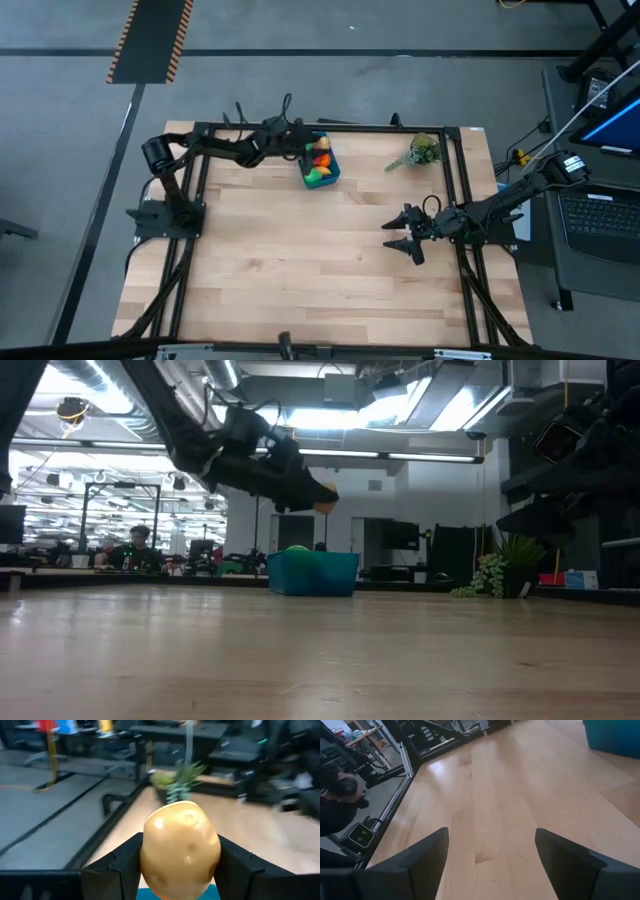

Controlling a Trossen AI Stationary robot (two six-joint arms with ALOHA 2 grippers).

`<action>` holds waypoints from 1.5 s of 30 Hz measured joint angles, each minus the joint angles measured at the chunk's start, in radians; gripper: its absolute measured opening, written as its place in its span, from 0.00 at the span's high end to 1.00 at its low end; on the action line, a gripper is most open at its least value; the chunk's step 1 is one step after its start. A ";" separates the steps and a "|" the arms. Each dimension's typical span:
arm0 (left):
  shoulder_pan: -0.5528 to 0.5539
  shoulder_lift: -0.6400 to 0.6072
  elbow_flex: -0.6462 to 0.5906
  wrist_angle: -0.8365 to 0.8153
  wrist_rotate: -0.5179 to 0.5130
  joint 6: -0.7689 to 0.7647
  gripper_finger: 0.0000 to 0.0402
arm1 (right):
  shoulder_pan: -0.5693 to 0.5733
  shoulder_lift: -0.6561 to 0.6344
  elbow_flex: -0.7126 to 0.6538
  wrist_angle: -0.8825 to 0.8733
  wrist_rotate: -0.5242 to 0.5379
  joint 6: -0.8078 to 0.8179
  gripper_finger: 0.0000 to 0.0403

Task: Pick and placing Produce into tupperware
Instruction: Put the potato into the blue bin

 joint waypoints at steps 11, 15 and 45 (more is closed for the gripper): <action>0.000 -0.010 0.146 -0.443 -0.280 0.096 0.53 | 0.000 0.000 0.000 -0.017 0.000 -0.004 0.26; -0.012 -0.010 0.210 -0.551 -0.329 0.105 0.53 | 0.000 0.000 0.000 -0.018 0.000 -0.003 0.26; -0.019 0.001 0.477 -1.192 -0.334 0.093 0.53 | 0.000 0.000 0.000 -0.067 -0.045 0.030 0.26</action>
